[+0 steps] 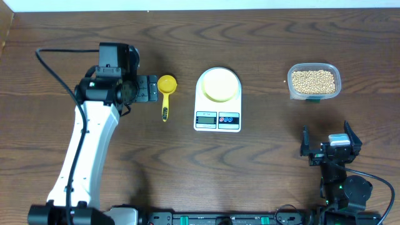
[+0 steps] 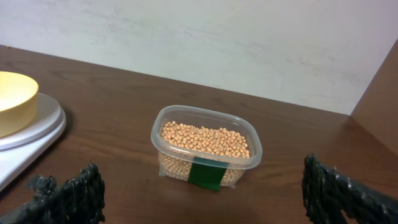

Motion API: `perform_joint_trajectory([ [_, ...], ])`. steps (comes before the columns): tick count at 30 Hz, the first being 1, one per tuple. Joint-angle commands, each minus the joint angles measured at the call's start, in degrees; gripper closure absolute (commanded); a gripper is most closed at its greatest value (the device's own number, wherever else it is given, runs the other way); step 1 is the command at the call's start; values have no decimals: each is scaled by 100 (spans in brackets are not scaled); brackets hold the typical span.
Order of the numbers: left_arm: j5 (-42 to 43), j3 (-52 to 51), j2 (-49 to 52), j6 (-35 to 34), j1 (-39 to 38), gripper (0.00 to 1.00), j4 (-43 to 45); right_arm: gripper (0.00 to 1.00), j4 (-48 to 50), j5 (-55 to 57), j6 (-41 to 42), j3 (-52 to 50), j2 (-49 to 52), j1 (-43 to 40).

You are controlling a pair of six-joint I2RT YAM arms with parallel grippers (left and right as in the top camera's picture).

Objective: Scoop item into bowl and weigh 50g on scale
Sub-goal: 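Move the left gripper forward over the yellow bowl on the scale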

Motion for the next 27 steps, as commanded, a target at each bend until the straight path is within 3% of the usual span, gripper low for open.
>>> perform_joint_trajectory([
  [1, -42, 337, 195, 103, 31, 3, -94, 1, -28, 42, -33, -7, -35, 63],
  [12, -22, 990, 577, 105, 31, 3, -933, 1, -28, 42, -33, -7, -35, 63],
  [27, 317, 1287, 1023, 361, 28, 3, -1023, 1, -28, 42, -33, -7, -35, 63],
])
